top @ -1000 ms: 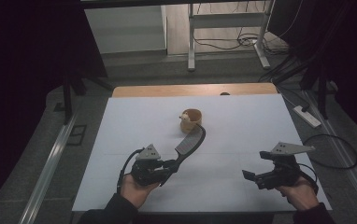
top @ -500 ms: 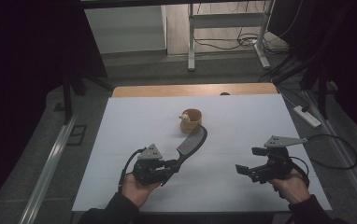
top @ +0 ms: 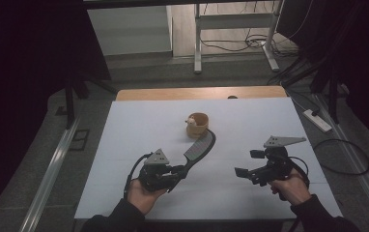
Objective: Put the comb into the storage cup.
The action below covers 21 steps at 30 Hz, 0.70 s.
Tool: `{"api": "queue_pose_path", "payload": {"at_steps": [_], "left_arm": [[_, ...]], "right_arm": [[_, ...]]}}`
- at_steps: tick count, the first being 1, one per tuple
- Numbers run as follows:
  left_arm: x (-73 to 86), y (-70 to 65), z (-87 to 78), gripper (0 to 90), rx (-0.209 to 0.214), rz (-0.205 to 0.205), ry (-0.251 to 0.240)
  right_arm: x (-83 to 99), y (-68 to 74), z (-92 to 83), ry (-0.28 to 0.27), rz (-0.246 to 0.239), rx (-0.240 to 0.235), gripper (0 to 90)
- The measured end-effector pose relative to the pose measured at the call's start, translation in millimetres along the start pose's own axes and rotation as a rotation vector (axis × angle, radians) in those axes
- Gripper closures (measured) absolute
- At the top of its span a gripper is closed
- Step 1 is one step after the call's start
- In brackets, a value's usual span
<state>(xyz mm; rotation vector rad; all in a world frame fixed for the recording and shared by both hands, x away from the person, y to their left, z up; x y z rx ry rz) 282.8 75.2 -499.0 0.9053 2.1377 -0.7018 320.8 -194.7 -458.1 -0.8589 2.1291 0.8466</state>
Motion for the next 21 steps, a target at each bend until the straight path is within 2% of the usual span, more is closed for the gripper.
{"api": "queue_pose_path", "payload": {"at_steps": [5, 14, 21], "left_arm": [[-0.4, -0.2, 0.8, 72.1, 0.006, 0.000, 0.002], [-1.5, -0.8, 2.1, 72.1, 0.013, 0.001, -0.001], [-2.2, -1.3, 2.5, 72.1, 0.018, -0.002, -0.004]], "right_arm": [[-5.3, 0.9, 5.2, -0.006, 0.023, -0.014, 0.0], [-15.4, 5.4, 17.5, -0.002, 0.016, -0.041, 0.0], [-23.1, 8.3, 25.4, 0.001, 0.008, -0.042, 0.0]]}}
Point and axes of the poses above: each handheld gripper's, and its own axes: z roughly forward along the jaws, x roughly out of its underside, y roughly to its left, the point moved 6 cm from there along z, roughly forward along the jaws, and after that the axes turned 2 degrees about -x, right-handed, at the moved point
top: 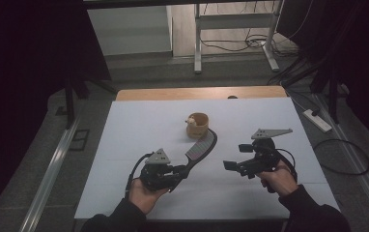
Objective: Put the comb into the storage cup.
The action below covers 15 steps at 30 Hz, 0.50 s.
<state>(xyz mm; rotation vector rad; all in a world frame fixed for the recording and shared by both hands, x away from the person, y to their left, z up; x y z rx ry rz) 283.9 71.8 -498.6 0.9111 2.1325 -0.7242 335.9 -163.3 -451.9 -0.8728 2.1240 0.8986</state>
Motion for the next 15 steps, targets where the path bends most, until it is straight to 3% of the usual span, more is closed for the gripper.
{"api": "queue_pose_path", "payload": {"at_steps": [9, 15], "left_arm": [[-0.5, -0.6, 0.9, 72.1, 0.005, 0.002, 0.000], [-0.9, -1.0, 1.3, 72.0, 0.008, 0.000, -0.003]], "right_arm": [[-7.0, 4.6, 15.9, 0.059, -0.003, 0.011, 0.0], [-11.2, 7.6, 24.1, 0.073, 0.025, -0.040, 0.0]]}}
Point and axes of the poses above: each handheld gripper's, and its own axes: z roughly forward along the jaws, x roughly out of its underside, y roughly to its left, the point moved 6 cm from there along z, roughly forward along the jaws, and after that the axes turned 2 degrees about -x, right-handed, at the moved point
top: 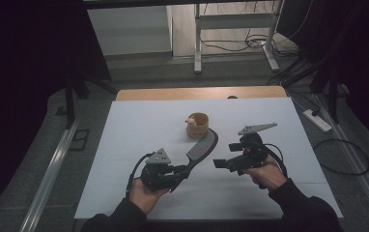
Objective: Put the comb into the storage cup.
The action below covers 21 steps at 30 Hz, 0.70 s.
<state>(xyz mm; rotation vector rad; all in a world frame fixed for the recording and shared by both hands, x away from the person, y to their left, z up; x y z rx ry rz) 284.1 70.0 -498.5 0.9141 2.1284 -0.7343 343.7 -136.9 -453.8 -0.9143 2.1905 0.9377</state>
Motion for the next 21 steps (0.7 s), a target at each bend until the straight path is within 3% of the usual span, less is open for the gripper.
{"api": "queue_pose_path", "payload": {"at_steps": [7, 16, 21], "left_arm": [[-0.3, -0.4, 0.2, 72.1, 0.004, -0.001, -0.001], [-0.6, -0.8, 0.3, 72.1, 0.005, 0.002, -0.002], [-0.9, -1.0, 0.5, 72.1, 0.007, 0.002, -0.002]], "right_arm": [[-7.3, 0.2, 8.7, 0.010, 0.033, -0.043, 0.0], [-14.5, 0.3, 17.7, 0.015, 0.053, -0.059, 0.1], [-18.3, 1.1, 25.2, 0.047, 0.058, -0.058, 0.1]]}}
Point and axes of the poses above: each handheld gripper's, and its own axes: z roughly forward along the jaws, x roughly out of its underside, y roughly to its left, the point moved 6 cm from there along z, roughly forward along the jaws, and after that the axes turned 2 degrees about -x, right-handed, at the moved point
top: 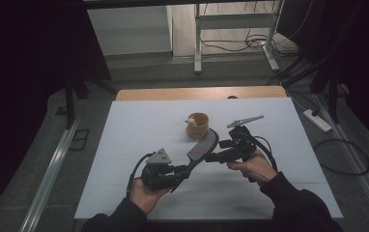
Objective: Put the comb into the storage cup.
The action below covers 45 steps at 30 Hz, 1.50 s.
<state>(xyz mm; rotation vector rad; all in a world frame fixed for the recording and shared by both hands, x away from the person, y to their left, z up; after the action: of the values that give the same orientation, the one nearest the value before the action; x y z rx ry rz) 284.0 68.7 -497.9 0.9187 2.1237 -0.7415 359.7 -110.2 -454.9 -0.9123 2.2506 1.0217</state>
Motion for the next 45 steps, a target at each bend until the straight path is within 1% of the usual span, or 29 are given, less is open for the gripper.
{"api": "queue_pose_path", "payload": {"at_steps": [5, 8, 9, 12, 13, 14, 15, 16, 17, 18, 19, 25, 29, 31, 32, 33, 34, 35, 38, 39, 43, 45], "left_arm": [[0.0, 0.1, -0.4, 72.1, 0.000, -0.002, 0.000], [0.0, 0.1, -0.5, 72.1, 0.000, -0.003, -0.001], [0.1, 0.2, -0.6, 72.1, -0.001, -0.003, -0.001], [0.2, 0.3, -0.6, 72.1, -0.003, -0.002, 0.000], [0.2, 0.4, -0.5, 72.1, -0.003, -0.003, -0.001], [0.3, 0.5, -0.5, 72.1, -0.003, -0.003, -0.001], [0.3, 0.8, -0.5, 72.1, -0.007, -0.004, -0.001], [0.3, 0.9, -0.5, 72.1, -0.007, -0.003, -0.001], [0.3, 0.9, -0.5, 72.1, -0.007, -0.003, -0.001], [0.3, 0.9, -0.5, 72.1, -0.009, -0.002, -0.001], [0.4, 0.8, -0.5, 72.1, -0.009, 0.000, 0.000], [0.2, 0.4, -0.6, 72.1, -0.015, 0.007, -0.001], [-0.1, 0.6, -1.2, 72.1, -0.015, 0.009, -0.006], [0.0, 0.5, -1.1, 72.1, -0.015, 0.011, -0.005], [0.3, 0.3, -0.8, 72.1, -0.015, 0.013, -0.004], [0.5, 0.2, -0.3, 72.1, -0.018, 0.018, -0.003], [1.0, -0.5, 0.7, 72.1, -0.018, 0.028, 0.001], [1.0, -0.5, 0.7, 72.1, -0.018, 0.028, 0.001], [1.2, -1.3, 2.8, 72.0, -0.030, 0.051, 0.007], [1.9, -1.0, 4.1, 71.9, -0.028, 0.055, 0.008], [2.5, 0.4, 4.2, 70.1, -0.027, 0.057, 0.007], [3.3, 2.3, 4.0, 66.4, -0.029, 0.043, 0.001]], "right_arm": [[-3.3, -0.5, 5.1, 0.016, 0.001, 0.010, 0.1], [-4.2, -0.2, 6.4, 0.018, 0.003, 0.005, 0.2], [-5.1, -0.4, 6.7, 0.011, 0.013, -0.004, 4.5], [-5.7, -1.5, 5.0, 0.000, 0.018, -0.011, 14.5], [-5.7, -1.5, 5.0, 0.000, 0.018, -0.011, 14.5], [-5.9, -1.4, 4.2, -0.006, 0.016, -0.018, 19.6], [-6.3, -1.0, 2.4, -0.013, 0.016, -0.029, 27.4], [-6.5, -0.9, 1.5, -0.016, 0.015, -0.036, 32.5], [-6.5, -0.9, 1.5, -0.016, 0.015, -0.036, 32.5], [-6.8, -0.5, 0.1, -0.023, 0.019, -0.058, 39.2], [-7.1, -0.5, -0.7, -0.028, 0.024, -0.067, 43.2], [-8.5, -2.2, -4.1, -0.051, 0.062, -0.127, 60.1], [-8.6, -4.4, -5.3, -0.058, 0.079, -0.144, 68.7], [-8.4, -5.0, -5.5, -0.057, 0.087, -0.149, 70.1], [-8.3, -5.7, -5.7, -0.058, 0.104, -0.175, 72.6], [-8.3, -5.7, -5.7, -0.058, 0.104, -0.175, 72.6], [-8.9, -5.0, -6.8, -0.066, 0.128, -0.213, 77.4], [-8.9, -5.0, -6.8, -0.066, 0.128, -0.213, 77.4], [-10.0, -2.8, -8.5, -0.073, 0.171, -0.276, 83.0], [-10.1, -1.1, -8.9, -0.070, 0.184, -0.293, 84.1], [-9.9, -0.3, -9.0, -0.069, 0.178, -0.288, 84.4], [-10.2, 0.8, -9.4, -0.073, 0.167, -0.272, 84.5]]}}
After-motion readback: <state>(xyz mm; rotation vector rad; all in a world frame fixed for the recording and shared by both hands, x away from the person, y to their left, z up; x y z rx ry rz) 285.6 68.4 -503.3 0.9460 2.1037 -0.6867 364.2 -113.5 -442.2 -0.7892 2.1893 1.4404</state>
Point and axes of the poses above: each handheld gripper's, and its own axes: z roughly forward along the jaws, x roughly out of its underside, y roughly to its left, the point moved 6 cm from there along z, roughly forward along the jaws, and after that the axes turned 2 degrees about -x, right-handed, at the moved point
